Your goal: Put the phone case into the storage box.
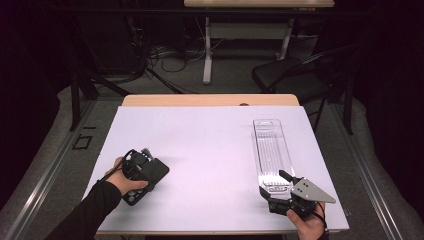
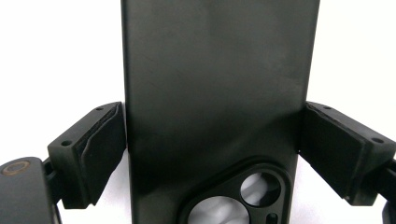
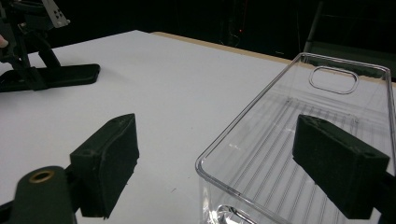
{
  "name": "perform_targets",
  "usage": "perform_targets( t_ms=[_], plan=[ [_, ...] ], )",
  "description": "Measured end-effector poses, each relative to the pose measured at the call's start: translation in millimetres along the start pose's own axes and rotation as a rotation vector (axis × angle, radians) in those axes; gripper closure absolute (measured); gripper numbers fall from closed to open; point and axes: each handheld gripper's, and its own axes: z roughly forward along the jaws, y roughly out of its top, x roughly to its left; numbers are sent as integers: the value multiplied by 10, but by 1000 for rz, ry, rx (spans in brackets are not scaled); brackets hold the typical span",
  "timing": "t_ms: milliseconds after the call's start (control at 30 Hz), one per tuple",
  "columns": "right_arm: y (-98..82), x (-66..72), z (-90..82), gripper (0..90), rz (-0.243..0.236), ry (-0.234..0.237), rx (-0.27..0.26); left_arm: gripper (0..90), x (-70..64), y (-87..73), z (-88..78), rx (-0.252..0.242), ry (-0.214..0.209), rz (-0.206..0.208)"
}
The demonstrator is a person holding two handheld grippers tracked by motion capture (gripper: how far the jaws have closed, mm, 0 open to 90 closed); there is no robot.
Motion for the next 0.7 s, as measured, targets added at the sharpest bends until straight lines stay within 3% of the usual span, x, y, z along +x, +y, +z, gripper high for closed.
perform_targets(
  t_ms=[700],
  plan=[
    [-6, -12, 2, 140, -6, -1, 8, 136, -16, 9, -16, 7, 3, 3]
  ],
)
